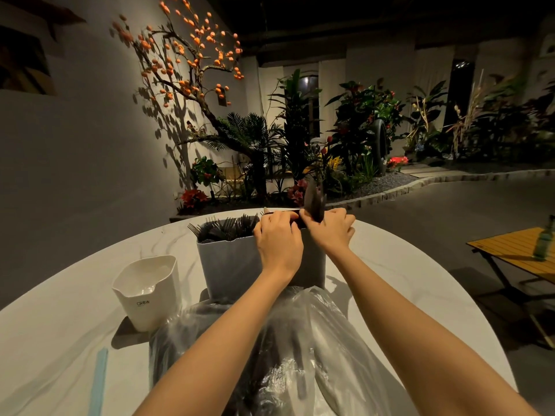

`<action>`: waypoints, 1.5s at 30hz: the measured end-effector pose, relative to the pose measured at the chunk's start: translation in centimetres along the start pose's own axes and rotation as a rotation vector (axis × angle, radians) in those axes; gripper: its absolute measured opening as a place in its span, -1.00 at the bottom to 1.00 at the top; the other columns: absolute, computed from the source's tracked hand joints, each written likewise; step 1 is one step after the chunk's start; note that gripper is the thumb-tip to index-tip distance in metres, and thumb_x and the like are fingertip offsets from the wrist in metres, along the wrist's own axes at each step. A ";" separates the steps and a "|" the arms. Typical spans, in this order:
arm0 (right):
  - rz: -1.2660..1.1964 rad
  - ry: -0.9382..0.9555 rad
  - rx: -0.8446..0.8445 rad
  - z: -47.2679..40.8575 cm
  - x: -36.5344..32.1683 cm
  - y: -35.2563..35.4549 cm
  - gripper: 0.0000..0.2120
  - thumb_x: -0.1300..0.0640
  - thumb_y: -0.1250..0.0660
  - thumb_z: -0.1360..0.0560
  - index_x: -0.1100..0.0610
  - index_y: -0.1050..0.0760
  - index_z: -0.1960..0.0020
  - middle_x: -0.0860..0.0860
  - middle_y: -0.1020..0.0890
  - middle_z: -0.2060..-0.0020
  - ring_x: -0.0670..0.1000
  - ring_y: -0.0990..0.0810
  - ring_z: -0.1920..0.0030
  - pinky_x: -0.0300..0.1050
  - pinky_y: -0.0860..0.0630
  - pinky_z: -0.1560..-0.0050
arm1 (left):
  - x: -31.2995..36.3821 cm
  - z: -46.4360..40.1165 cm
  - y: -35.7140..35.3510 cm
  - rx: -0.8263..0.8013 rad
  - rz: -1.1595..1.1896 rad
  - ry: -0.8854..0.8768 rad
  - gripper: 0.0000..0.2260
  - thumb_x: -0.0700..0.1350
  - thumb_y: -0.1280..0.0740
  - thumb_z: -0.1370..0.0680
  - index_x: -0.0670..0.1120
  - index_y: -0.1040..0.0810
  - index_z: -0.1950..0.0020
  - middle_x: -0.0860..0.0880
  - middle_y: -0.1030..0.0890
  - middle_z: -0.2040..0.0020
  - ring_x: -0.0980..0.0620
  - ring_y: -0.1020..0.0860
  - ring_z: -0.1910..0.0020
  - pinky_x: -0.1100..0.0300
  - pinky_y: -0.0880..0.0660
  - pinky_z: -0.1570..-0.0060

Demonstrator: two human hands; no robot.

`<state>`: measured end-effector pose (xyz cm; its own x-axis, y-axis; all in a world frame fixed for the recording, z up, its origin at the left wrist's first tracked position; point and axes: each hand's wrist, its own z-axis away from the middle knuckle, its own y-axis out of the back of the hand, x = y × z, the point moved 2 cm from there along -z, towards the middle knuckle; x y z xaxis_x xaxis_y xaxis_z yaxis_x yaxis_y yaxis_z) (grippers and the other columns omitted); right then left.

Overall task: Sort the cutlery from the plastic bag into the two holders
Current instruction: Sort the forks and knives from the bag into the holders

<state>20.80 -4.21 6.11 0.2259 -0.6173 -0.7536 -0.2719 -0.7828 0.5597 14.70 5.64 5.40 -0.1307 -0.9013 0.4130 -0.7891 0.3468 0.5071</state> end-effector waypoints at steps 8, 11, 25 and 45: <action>-0.214 0.165 0.012 0.9 0.0 0.1 -0.32 -0.26 -0.41 -0.39 -0.02 -0.31 -0.41 0.03 -0.32 -0.36 0.07 -0.23 -0.38 0.07 -0.22 -0.31 | 0.2 0.2 1.1 -0.048 0.125 0.088 -0.72 -0.24 -0.12 -0.60 -0.12 -0.45 -0.28 -0.10 -0.54 -0.16 -0.07 -0.43 -0.21 0.02 -0.27 -0.31; -0.279 0.349 0.196 1.5 -0.6 0.6 -0.28 -0.10 -0.43 -0.44 0.04 -0.21 -0.49 0.00 -0.33 -0.42 0.02 -0.24 -0.40 0.00 -0.23 -0.33 | 0.3 0.2 1.3 -0.052 0.215 0.109 -0.71 -0.28 -0.13 -0.58 -0.13 -0.46 -0.26 -0.08 -0.54 -0.17 -0.06 -0.42 -0.22 0.00 -0.30 -0.31; 0.241 0.583 0.089 2.3 -2.6 1.5 -0.61 0.07 -0.05 -0.65 0.11 -0.36 -0.44 0.01 -0.32 -0.48 0.01 -0.14 -0.52 0.05 0.06 -0.49 | 0.4 0.7 2.2 -0.033 0.289 0.054 -0.79 -0.26 -0.18 -0.58 -0.14 -0.53 -0.16 -0.06 -0.57 -0.12 -0.02 -0.45 -0.18 0.04 -0.34 -0.30; -0.175 0.431 0.019 12.1 -4.0 3.7 -0.72 0.00 -0.08 -0.63 0.08 -0.39 0.19 0.03 -0.56 0.31 0.13 -0.53 0.23 0.08 -0.46 0.21 | 1.4 7.3 9.3 -0.100 0.338 0.137 -0.68 -0.03 -0.09 -0.62 0.04 -0.38 0.34 0.06 -0.50 0.38 -0.03 -0.47 0.32 0.06 -0.38 0.28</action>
<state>7.53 -3.69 7.01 0.6367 -0.4554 -0.6223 -0.2110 -0.8791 0.4275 2.76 5.70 5.15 -0.2870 -0.6905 0.6639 -0.6519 0.6486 0.3928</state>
